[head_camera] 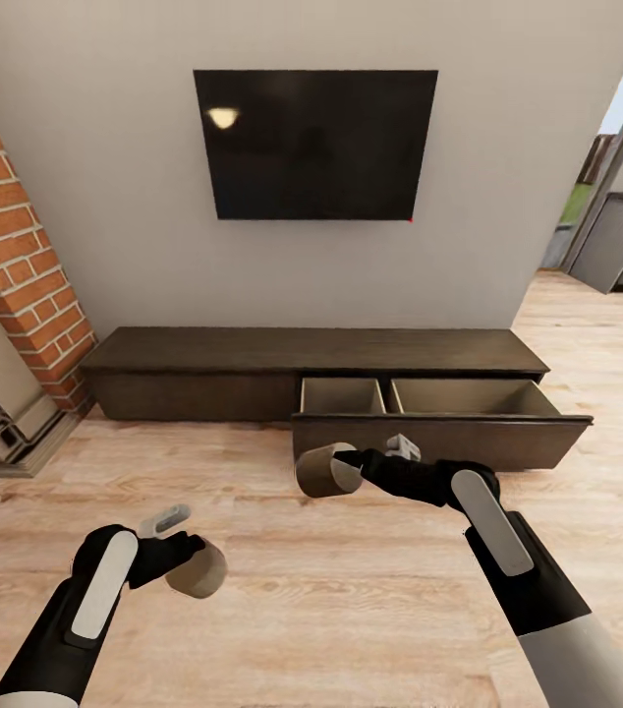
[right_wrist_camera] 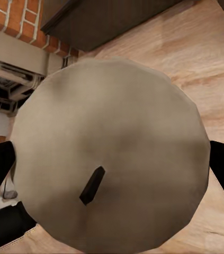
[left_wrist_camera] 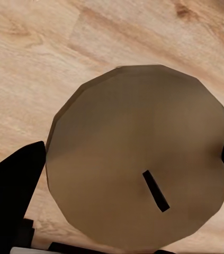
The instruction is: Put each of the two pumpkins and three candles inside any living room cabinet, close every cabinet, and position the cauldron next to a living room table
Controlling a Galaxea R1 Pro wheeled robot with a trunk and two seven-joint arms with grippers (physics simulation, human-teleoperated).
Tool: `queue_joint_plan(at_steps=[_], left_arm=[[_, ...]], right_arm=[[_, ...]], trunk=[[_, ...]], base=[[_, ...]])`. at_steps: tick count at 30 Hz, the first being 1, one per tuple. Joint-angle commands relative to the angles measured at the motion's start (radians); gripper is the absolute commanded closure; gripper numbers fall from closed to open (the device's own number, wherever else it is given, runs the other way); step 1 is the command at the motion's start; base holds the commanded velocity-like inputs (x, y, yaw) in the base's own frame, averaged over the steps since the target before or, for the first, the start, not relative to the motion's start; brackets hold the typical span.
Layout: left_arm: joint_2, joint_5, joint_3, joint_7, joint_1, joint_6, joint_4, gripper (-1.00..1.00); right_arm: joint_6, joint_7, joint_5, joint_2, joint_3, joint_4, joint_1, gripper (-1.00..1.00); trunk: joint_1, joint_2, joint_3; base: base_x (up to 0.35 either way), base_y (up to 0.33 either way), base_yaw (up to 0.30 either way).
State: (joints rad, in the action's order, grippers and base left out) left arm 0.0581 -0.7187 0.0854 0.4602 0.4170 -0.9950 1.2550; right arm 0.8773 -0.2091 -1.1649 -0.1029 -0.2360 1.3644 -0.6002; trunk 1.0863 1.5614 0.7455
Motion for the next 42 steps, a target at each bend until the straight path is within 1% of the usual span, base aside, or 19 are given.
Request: queue_joint_plan(at_steps=[1, 16, 20, 24, 42], left_arm=[[0.000, -0.013, 0.000, 0.009, 0.000, -0.002, 0.001, 1.00], [-0.001, -0.013, 0.000, 0.009, 0.000, -0.002, 0.001, 1.00], [-0.001, -0.013, 0.000, 0.009, 0.000, -0.002, 0.001, 1.00], [-0.001, -0.013, 0.000, 0.009, 0.000, -0.002, 0.001, 1.00], [-0.001, -0.012, 0.000, 0.009, 0.000, -0.002, 0.001, 1.00]], right_arm=[[-0.001, -0.010, -0.016, 0.000, -0.002, 0.001, -0.001, 1.00], [-0.001, -0.010, -0.017, -0.001, 0.000, -0.011, -0.001, 1.00], [0.000, -0.010, -0.018, 0.000, 0.025, -0.013, -0.001, 1.00], [0.000, -0.010, -0.018, -0.001, 0.030, -0.013, -0.001, 1.00], [0.000, -0.010, -0.018, 0.000, 0.030, -0.019, -0.001, 1.00]], trunk=[[-0.004, -0.007, -0.002], [-0.062, -0.112, -0.049], [-0.077, -0.140, -0.062], [-0.092, -0.168, -0.074], [-0.092, -0.168, -0.074]], base=[[0.000, 0.000, -0.277], [0.000, 0.000, -0.277], [0.000, 0.000, -0.277], [0.000, 0.000, -0.277], [0.000, 0.000, -0.277]])
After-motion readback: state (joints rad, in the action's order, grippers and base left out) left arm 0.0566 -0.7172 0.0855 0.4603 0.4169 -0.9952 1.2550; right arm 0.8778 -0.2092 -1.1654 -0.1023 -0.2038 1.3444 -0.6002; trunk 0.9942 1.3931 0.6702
